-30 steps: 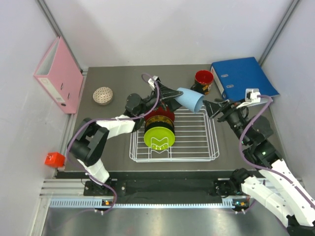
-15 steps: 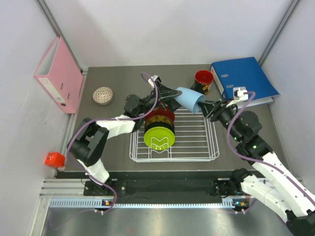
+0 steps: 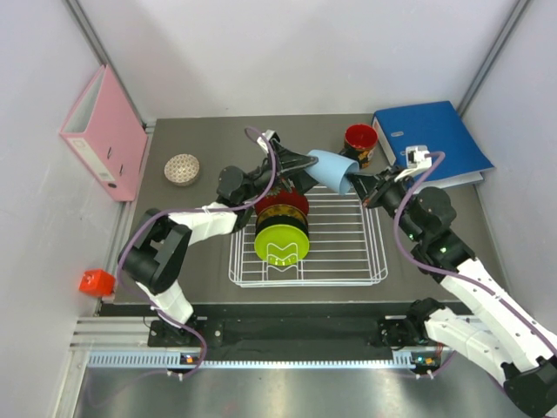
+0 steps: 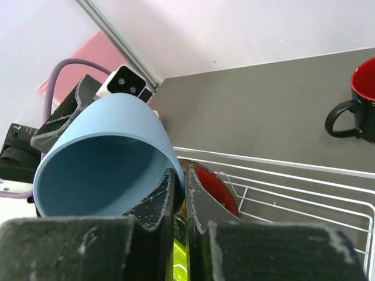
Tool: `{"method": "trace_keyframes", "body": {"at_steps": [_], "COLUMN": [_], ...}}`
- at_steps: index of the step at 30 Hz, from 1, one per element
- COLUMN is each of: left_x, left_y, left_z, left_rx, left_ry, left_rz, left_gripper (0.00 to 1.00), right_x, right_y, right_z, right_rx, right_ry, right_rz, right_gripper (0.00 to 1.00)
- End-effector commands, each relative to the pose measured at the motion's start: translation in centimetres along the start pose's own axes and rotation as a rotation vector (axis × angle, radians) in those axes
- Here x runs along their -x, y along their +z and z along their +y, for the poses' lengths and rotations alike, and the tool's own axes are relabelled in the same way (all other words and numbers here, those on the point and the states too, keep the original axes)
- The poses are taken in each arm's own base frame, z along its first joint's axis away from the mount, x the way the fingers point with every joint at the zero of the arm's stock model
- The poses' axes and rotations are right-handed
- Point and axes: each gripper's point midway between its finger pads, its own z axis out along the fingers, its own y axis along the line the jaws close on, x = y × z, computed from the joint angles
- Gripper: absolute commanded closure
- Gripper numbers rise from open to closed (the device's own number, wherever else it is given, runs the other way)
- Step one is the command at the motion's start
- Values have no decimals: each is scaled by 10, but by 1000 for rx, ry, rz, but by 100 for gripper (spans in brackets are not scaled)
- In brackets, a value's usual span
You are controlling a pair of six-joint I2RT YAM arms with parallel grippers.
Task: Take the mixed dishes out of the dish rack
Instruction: Pick up the cup from the dish rack, then place the cup at the center of the board.
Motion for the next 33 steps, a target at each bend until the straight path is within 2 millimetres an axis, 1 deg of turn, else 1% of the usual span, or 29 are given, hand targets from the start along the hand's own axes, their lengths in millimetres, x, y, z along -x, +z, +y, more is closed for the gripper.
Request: {"method": "trace_keyframes", "body": {"at_steps": [1,2,3,4,5,6,7,8,9,10,11,12,13,14,15,16,17,19,20,21,22,23,24,25,26,27,28,29,33], "left_x": [-54,-50,-36,-30,-19,-4,16,29,42,63,73,78,94,98,97,98,101,98,99,94,93,91,88,86,86,84,82,80,75], "left_y": [-10,-10,-8,-7,-5,-5,-6,-1,-4,-9,-15,-23,-39,-47,-55,-63,-79,-94,-107,-112,-119,-123,-127,-133,-136,-139,-142,-143,-148], "left_z": [-69,-67,-57,-58,-54,-54,-35,-45,-46,-39,-39,-41,-32,-29,-35,-30,-17,-17,-8,-11,-3,-2,-6,1,1,1,7,11,24], "left_rx": [-262,-248,-181,-163,-114,-67,75,113,166,308,374,441,554,595,616,643,725,776,832,836,858,863,859,871,872,869,876,874,872], "left_ry": [306,325,307,390,414,456,488,545,587,637,670,693,713,709,723,715,686,679,663,666,654,649,649,622,612,597,583,569,522], "left_rz": [198,187,152,122,94,52,-6,-40,-85,-173,-225,-274,-366,-402,-436,-459,-499,-538,-563,-570,-576,-583,-603,-616,-629,-645,-641,-637,-636], "left_gripper": [5,1,1,1,1,1,1,1,1,1,1,1,1,1,1,1,1,1,1,1,1,1,1,1,1,1,1,1,1], "right_x": [37,49,58,70,82,87,97,104,109,116,130,124,127,135,130,130,133,121,123,121,112,116,115,113,114,112,104,109,106], "right_y": [-8,-15,-18,-22,-26,-27,-29,-26,-25,-24,-13,-10,-4,15,22,32,49,66,80,86,87,98,102,107,115,120,128,130,145], "right_z": [16,17,16,9,8,3,-9,-12,-15,-23,-23,-36,-45,-56,-67,-74,-91,-102,-111,-115,-122,-127,-130,-130,-137,-136,-148,-148,-169], "right_rx": [16,-5,-27,-84,-122,-171,-255,-305,-337,-401,-441,-519,-580,-632,-671,-686,-723,-725,-752,-767,-799,-812,-813,-792,-784,-771,-800,-808,-854], "right_ry": [-27,-33,-33,-30,-35,-37,-35,-43,-50,-55,-60,-78,-87,-96,-103,-87,-74,-37,-27,-26,-23,-11,0,33,51,55,51,47,48], "right_rz": [-86,-109,-130,-165,-176,-178,-203,-184,-185,-200,-204,-149,-137,-124,-76,-60,-44,32,53,72,121,120,129,140,136,143,161,157,181], "right_gripper": [100,100,100,100,100,100,100,100,100,100,100,100,100,100,100,100,100,100,100,100,100,100,100,100,100,100,100,100,100]}}
